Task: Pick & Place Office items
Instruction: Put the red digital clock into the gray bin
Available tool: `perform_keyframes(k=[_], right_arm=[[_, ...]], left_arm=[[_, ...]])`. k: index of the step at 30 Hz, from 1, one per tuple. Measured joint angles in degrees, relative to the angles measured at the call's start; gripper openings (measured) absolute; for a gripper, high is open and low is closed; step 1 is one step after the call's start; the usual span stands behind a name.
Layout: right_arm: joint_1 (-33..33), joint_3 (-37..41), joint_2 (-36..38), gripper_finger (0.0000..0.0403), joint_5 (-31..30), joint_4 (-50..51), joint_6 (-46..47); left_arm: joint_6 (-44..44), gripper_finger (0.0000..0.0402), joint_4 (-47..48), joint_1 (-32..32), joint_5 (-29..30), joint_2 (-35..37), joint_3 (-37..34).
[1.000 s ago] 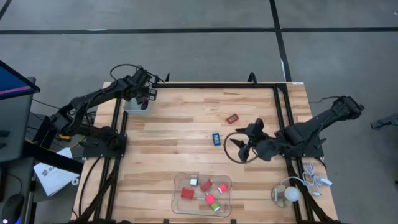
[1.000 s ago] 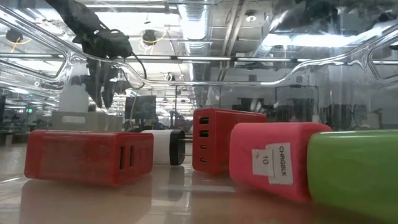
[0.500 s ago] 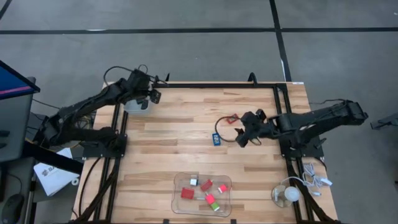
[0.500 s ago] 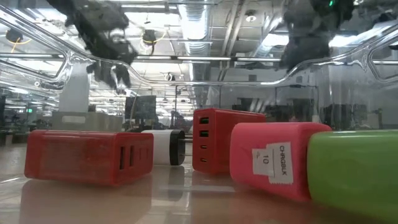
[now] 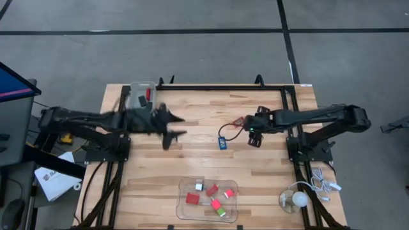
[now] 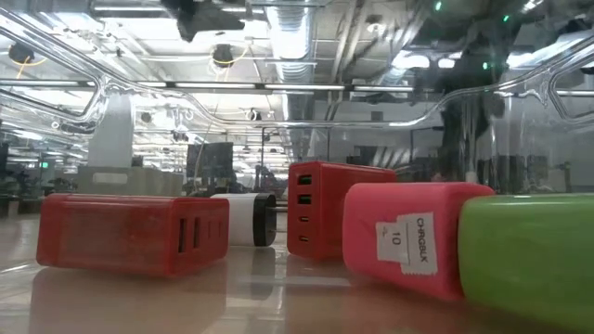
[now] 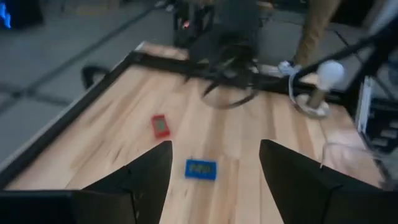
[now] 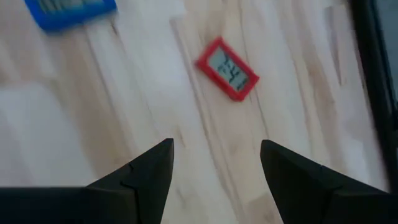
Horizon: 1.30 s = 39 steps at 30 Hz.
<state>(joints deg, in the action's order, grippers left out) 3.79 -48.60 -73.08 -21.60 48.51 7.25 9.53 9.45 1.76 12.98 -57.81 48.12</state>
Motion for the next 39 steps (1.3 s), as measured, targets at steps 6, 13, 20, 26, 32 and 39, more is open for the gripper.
perform_keyframes(k=[6, 13, 20, 26, 32, 39], right_arm=[[3.88, -0.02, -9.17, 0.0233, -0.82, 1.13, -5.97], [10.3, -0.02, -17.63, 0.0233, -0.51, -4.58, -10.76], [18.7, -0.02, -19.67, 0.0233, 4.1, -13.51, -14.68], [26.98, -0.02, -19.5, 0.0228, 13.18, -15.5, -15.53], [29.07, -0.04, -20.44, 0.0207, 19.55, -16.57, -16.28], [25.46, -0.71, -22.01, 0.0179, 21.76, -21.73, -15.8]], left_arm=[[-3.32, 0.0239, -5.54, 12.89, 22.1, -7.14, -0.02], [-2.96, 0.0243, -5.94, 17.03, 33.89, -11.72, -0.13], [-1.59, 0.0246, -5.73, 18.39, 34.19, -9.63, -0.04], [-2.05, 0.0246, -5.82, 20.34, 34.15, -9.63, -0.04], [-3.19, 0.0246, -5.7, 20.39, 34.15, -9.63, -0.07], [-3.74, 0.0242, -5.9, 20.35, 34.13, -8.47, -0.13]])
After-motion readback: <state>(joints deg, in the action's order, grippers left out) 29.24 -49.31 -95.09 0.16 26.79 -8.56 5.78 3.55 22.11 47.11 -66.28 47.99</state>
